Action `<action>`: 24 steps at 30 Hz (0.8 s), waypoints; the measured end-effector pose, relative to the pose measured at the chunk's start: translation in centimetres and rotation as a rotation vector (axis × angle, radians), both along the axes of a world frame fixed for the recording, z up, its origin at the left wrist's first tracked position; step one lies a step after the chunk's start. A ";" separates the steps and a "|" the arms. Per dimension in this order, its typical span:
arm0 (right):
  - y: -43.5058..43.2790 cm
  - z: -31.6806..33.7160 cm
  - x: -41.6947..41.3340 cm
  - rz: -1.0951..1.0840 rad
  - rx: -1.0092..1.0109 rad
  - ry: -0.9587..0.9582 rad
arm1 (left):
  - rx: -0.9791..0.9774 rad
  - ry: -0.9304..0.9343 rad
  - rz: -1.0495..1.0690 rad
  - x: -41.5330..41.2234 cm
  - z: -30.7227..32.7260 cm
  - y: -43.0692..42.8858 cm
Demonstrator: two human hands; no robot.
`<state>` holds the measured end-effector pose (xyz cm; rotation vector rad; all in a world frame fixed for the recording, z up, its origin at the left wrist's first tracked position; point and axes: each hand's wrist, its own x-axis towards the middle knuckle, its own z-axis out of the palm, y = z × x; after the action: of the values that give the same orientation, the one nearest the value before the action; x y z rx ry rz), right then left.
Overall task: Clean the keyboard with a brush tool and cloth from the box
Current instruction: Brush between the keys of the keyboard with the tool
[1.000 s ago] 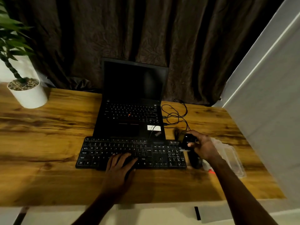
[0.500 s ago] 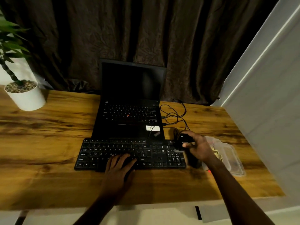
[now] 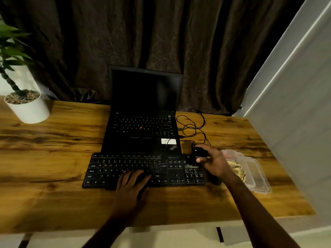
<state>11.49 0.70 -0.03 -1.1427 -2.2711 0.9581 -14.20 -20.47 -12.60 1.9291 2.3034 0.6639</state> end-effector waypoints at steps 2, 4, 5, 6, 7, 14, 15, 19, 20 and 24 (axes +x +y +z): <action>0.6 0.1 1.4 -0.025 0.011 -0.039 | 0.002 -0.011 0.005 0.1 -0.1 0.0; 1.0 -0.1 2.1 -0.050 0.044 -0.082 | 0.015 -0.018 0.005 0.1 -0.2 0.1; 0.9 -0.3 2.0 -0.050 0.057 -0.092 | 0.017 -0.018 0.003 0.1 -0.3 0.1; 0.6 -0.5 1.5 -0.042 0.059 -0.083 | 0.015 -0.015 0.003 0.0 -0.4 0.1; 0.2 -0.7 0.8 -0.032 0.045 -0.055 | 0.010 -0.007 0.001 -0.1 -0.4 0.1; -0.9 -0.5 -0.6 -0.016 -0.030 0.048 | -0.014 0.013 0.000 -0.2 -0.2 0.2; -0.5 -0.3 0.4 -0.029 -0.025 0.033 | -0.008 0.006 0.003 -0.1 0.0 0.1; 0.5 0.3 3.1 -0.115 0.030 -0.028 | 0.017 -0.003 0.001 0.1 0.5 0.1; 0.3 0.2 3.0 -0.124 0.025 -0.022 | 0.016 -0.009 0.001 0.1 0.5 0.1; -1.5 -0.3 0.3 -0.040 0.007 0.019 | -0.007 -0.013 0.003 0.0 0.5 0.1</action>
<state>11.78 -0.84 -0.31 -1.1662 -2.2268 0.9412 -14.25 -20.39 -12.15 1.9137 2.2982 0.6661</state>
